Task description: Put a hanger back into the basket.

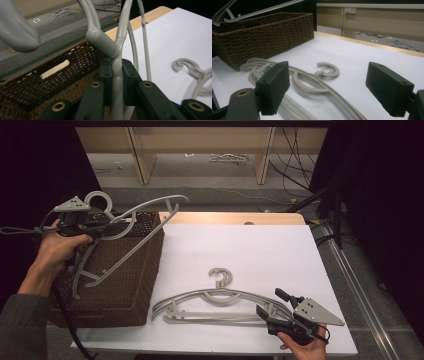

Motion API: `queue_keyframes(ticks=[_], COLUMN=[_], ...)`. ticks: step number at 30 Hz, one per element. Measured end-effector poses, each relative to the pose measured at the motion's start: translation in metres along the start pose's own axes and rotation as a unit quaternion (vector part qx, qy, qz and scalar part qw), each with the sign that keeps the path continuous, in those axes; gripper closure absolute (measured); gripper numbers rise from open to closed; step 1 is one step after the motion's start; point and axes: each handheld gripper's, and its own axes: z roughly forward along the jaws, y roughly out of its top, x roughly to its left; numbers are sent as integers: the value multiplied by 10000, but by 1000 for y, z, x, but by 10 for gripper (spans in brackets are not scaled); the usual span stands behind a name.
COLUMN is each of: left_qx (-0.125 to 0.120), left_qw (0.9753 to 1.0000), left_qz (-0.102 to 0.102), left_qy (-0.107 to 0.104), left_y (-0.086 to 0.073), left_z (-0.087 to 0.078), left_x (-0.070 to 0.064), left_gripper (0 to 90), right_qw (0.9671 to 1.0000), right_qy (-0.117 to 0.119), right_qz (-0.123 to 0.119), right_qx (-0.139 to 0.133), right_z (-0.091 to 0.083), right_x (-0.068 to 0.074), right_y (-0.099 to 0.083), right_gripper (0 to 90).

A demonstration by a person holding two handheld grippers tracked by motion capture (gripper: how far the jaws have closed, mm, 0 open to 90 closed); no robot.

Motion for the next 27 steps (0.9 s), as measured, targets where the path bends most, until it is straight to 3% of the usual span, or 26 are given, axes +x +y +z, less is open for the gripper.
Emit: queue_keyframes(ticks=[5, 12, 20, 23, 24, 27], left_qx=[-31, 6, 154, 251, 282, 389], left_qw=[9999, 9990, 9981, 9971, 9962, 9957], left_qz=[-101, -337, -406, -455, -555, -526], left_qy=[49, 304, 444, 552, 603, 654], left_y=[-11, -33, -53, -59, -63, -67], left_z=[-6, -16, -20, -21, -20, -19], left_x=[7, 24, 35, 40, 41, 43], left_gripper=[809, 809, 809, 808, 808, 808], right_qw=[10000, 10000, 10000, 10000, 10000, 10000], right_qy=[-1, 16, 6, 0, 6, 21], right_qz=[-3, 6, 2, 4, 1, 4], right_qx=[-10, 28, 41, 42, 47, 62], right_z=[0, 1, 1, 1, 1, 1], right_x=[1, 1, 1, 1, 1, 1], right_y=[0, 0, 0, -1, -1, -1], right_gripper=[205, 205, 206, 206, 207, 206])
